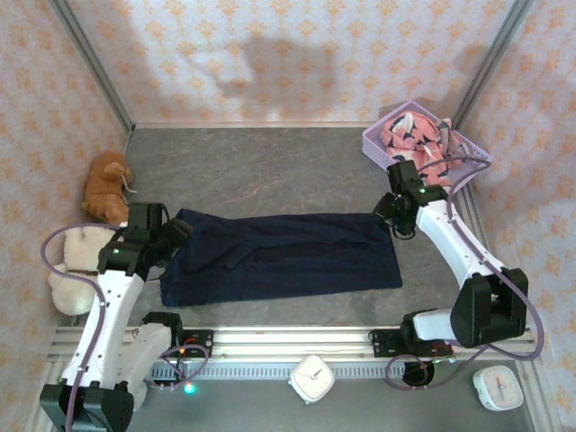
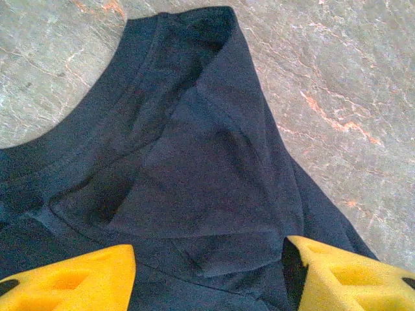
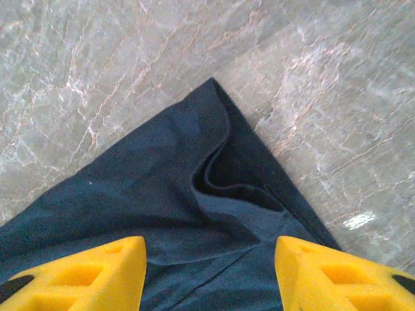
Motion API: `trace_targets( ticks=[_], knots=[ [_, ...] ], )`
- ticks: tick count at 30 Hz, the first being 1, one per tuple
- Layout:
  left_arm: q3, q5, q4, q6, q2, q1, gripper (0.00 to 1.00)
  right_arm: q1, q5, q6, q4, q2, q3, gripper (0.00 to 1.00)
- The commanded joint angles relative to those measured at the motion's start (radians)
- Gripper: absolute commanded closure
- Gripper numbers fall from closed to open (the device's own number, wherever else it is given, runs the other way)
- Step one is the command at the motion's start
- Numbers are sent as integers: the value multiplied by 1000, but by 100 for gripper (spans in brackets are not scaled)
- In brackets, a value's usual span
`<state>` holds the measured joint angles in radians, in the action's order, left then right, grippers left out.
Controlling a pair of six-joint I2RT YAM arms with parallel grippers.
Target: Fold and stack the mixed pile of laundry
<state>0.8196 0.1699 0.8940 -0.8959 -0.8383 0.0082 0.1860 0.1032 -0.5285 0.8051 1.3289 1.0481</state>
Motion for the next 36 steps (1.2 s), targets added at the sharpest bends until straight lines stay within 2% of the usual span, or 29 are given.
trace_targets(
  ticks=[1,5,8,11,15,17,19,21,22,24,27,29,31,36],
  knots=[
    [48,-65,-45,21,-82,-5,38,-5,-80,34,-1,41,30,45],
    [66,-65,-185,57,-223,-4,38,-5,-71,60,-61,164,83,53],
    [79,-107,-254,96,-331,-3,41,-5,-42,70,-108,266,111,57],
    [100,-75,-292,123,-435,-5,45,-5,-39,76,-125,354,141,61],
    [91,-60,-329,130,-528,-5,48,-5,-100,75,-119,421,161,60],
    [87,-67,-333,133,-562,-4,48,-7,-140,69,-103,448,170,55],
    [85,-72,-336,140,-603,-4,46,-7,-158,62,-99,473,171,49],
    [91,-79,-337,151,-642,-5,43,-9,-138,62,-115,500,169,48],
    [94,-82,-339,158,-663,-4,42,-9,-121,61,-125,513,173,50],
    [99,-84,-354,168,-700,-5,43,-9,-90,63,-147,534,181,61],
    [106,-97,-363,178,-764,-4,59,-9,-104,64,-154,541,210,86],
    [124,-124,-324,182,-814,-3,67,-15,-119,75,-159,535,237,95],
    [140,-153,-282,185,-862,-2,70,-27,-128,91,-168,529,272,100],
    [173,-166,-229,203,-928,1,70,-75,-103,101,-198,588,364,100]
  ],
)
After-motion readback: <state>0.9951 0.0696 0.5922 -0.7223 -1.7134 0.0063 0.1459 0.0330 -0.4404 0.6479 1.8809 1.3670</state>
